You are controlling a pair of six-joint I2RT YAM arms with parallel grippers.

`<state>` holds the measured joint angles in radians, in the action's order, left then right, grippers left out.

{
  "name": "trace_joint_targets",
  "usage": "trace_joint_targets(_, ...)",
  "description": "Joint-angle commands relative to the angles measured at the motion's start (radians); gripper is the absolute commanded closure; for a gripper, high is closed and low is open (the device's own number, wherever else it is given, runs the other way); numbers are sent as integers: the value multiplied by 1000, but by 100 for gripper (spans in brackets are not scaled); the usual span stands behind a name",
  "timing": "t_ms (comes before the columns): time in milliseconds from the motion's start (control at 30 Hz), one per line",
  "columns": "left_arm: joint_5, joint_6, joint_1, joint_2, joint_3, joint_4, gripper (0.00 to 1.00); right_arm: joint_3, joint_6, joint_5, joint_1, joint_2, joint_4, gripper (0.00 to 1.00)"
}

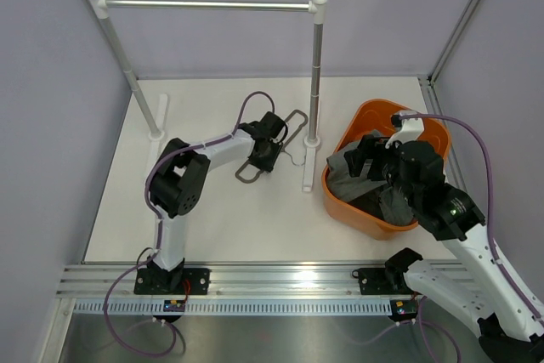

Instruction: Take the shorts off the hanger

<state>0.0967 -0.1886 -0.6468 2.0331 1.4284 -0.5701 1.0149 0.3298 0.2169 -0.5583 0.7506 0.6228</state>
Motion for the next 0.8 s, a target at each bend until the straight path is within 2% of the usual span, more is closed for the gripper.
trace_joint_targets(0,-214,-15,44,50,-51,53,68,16,3,-1,5,-20,11,13)
trace_joint_targets(133,-242,-17,59,46,-57,49,69,8,9,-5,5,-30,20,13)
trace_joint_targets(267,-233,-25,58,-4,-57,38,64,7,5,1,5,-42,25,14)
trace_joint_targets(333,-186,-28,59,1,-36,-3,62,10,6,-2,5,-43,26,13)
trace_joint_targets(433,-100,-29,53,19,-14,-60,49,8,8,-5,5,-46,26,13)
trace_joint_targets(533,-23,-32,49,21,-20,-73,48,4,8,-8,5,-46,23,13)
trace_joint_targets(633,8,-35,42,36,-31,-76,68,-1,15,-22,5,-43,18,14)
trace_joint_targets(667,8,-41,42,47,-34,-74,90,-1,17,-24,5,-43,17,14)
trace_joint_targets(733,-2,-43,42,55,-40,-73,99,-2,20,-24,5,-45,18,14)
trace_joint_targets(767,-26,-43,41,56,-43,-68,100,-1,21,-24,6,-45,18,14)
